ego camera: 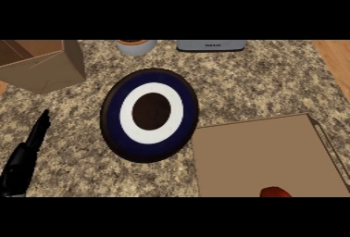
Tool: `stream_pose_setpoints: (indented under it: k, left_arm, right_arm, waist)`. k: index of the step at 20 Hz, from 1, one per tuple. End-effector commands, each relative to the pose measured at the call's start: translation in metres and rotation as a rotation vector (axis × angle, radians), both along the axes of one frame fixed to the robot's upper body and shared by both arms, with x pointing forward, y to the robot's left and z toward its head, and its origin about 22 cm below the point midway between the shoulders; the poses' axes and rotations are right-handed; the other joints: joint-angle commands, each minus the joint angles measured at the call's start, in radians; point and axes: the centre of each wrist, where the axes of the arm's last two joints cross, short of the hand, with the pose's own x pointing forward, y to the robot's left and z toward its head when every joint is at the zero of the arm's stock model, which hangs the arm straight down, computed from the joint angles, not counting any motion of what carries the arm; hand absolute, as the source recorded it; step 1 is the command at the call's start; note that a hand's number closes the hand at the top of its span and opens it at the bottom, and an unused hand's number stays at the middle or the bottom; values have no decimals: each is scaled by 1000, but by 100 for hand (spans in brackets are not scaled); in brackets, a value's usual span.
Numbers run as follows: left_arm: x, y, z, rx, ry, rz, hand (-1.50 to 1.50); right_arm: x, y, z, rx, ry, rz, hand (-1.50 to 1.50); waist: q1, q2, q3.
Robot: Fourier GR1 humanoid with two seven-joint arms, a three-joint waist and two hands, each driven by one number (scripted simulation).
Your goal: Pick the bell pepper from the tray and place it in the plate
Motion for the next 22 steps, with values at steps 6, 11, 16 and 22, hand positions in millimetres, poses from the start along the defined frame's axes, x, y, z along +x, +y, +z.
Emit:
stream_pose_setpoints:
  k: [6, 11, 16, 22]
  left_arm:
    - [0, 3, 7, 0, -24, -4, 0]
    - [-3, 0, -7, 6, -9, -11, 0]
    - [5, -8, -3, -4, -29, -34, 0]
    - [14, -13, 6, -6, -31, -74, 0]
  right_arm:
    - [-8, 69, 70, -26, -282, 216, 150]
    - [-3, 93, 89, -47, -296, 299, 150]
    - [8, 92, 100, -7, -331, 334, 150]
    - [28, 87, 99, 69, -307, 336, 150]
  waist:
    - [14, 3, 3]
    - [27, 10, 2]
    - [45, 17, 1]
    - [83, 30, 3]
